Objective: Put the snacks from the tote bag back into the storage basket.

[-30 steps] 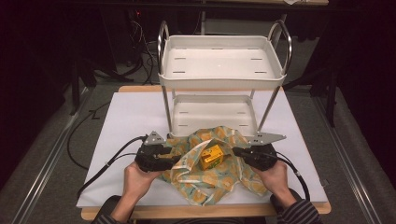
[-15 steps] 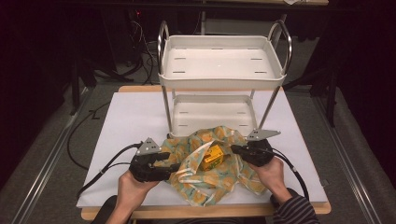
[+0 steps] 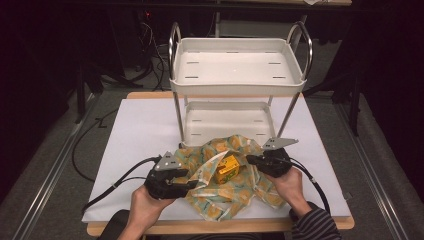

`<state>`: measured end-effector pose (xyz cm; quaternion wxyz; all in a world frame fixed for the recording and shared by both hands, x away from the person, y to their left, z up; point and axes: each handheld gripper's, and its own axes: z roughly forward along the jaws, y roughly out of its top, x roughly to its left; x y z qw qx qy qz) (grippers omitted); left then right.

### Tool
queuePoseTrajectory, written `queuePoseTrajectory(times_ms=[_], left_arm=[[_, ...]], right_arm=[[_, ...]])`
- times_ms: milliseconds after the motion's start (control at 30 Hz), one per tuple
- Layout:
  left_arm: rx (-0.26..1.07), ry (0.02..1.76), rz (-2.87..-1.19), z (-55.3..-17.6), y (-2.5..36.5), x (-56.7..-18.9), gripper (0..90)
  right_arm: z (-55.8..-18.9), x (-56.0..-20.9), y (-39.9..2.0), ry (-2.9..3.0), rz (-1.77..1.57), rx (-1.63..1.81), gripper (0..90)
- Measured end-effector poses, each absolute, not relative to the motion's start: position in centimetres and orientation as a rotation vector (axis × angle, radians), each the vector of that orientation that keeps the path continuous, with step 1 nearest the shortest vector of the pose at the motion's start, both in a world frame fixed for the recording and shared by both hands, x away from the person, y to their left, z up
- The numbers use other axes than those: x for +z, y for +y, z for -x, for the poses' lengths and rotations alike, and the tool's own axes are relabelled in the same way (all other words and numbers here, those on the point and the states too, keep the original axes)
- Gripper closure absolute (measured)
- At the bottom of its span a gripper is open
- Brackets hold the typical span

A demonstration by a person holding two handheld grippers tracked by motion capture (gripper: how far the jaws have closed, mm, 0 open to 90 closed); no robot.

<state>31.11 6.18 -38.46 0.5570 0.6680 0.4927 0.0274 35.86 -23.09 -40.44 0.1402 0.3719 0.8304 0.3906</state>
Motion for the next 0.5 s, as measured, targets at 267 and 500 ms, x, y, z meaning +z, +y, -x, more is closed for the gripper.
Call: queuePoseTrajectory(times_ms=[267, 500], left_arm=[[0.005, 1.158, -1.622, -32.7, 5.0, -38.9, 71.5], [0.072, 1.108, -1.638, -32.7, 5.0, -38.9, 89.2]], right_arm=[[-35.8, -40.4, -23.3, 2.397, -1.071, 1.133, 90.0], [-35.5, -39.8, -23.5, 2.374, -1.06, 1.124, 90.0]])
